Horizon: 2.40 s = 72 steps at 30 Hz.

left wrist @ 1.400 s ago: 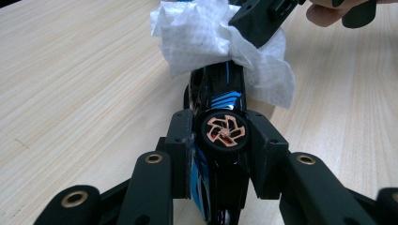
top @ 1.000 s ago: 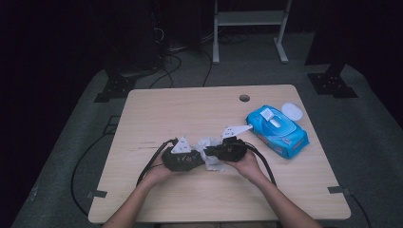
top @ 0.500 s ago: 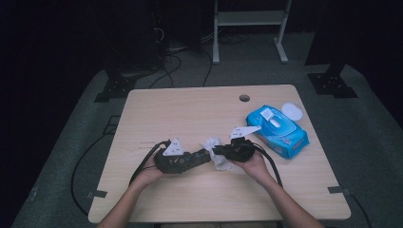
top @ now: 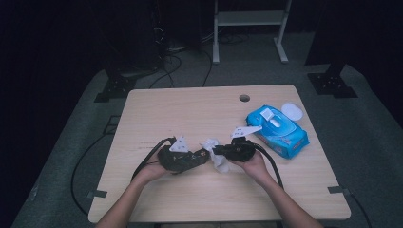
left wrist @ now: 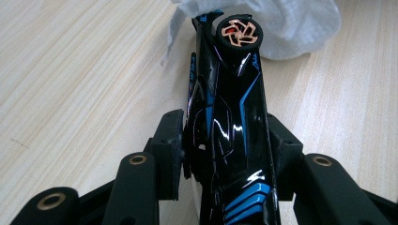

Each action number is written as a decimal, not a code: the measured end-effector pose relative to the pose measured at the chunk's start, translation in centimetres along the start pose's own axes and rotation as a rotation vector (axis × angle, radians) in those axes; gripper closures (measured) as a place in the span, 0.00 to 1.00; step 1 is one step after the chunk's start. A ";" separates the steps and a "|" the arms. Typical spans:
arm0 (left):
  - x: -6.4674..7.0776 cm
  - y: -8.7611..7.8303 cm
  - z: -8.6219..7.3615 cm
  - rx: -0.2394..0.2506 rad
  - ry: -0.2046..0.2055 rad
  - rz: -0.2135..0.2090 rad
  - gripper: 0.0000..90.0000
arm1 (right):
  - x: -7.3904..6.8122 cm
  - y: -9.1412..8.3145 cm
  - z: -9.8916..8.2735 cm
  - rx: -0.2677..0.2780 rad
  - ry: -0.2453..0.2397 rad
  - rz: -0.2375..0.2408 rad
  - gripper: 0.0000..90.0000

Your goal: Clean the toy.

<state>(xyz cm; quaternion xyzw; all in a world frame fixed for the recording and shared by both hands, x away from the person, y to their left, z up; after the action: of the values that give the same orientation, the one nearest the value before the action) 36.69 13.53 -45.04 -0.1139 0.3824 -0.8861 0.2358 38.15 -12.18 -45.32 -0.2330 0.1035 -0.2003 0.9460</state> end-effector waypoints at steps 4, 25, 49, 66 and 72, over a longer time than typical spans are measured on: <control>0.0 0.5 1.1 -0.030 -0.017 0.001 0.46 | 0.1 -0.1 -0.2 -0.004 0.013 0.005 0.94; 1.1 1.9 3.1 -0.118 0.056 -0.003 0.63 | 0.4 -1.4 -0.8 0.035 0.047 0.027 0.94; 2.2 -1.6 2.6 0.222 0.000 -0.087 0.63 | -1.2 -3.7 1.6 0.187 -0.003 0.096 0.94; 1.9 -1.9 2.5 0.255 -0.038 -0.102 0.63 | -1.0 -3.4 0.9 0.156 0.006 0.083 0.94; 1.9 -1.1 2.5 0.213 -0.019 -0.081 0.63 | -1.4 -3.4 0.9 0.142 -0.006 0.081 0.94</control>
<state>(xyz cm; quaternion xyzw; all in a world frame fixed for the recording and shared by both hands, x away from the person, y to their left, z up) 35.61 11.70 -42.48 -0.1117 0.2789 -0.9294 0.2143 36.04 -13.95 -42.81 -0.1618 0.0955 -0.1677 0.9678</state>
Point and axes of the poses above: each handheld gripper's, and its own axes: y roughly forward along the jaws, z roughly out of its top, x roughly to its right, the point moved 1 cm from there along y, roughly forward along the jaws, and after that the axes turned 10 degrees about -y, right-handed, at the moved point
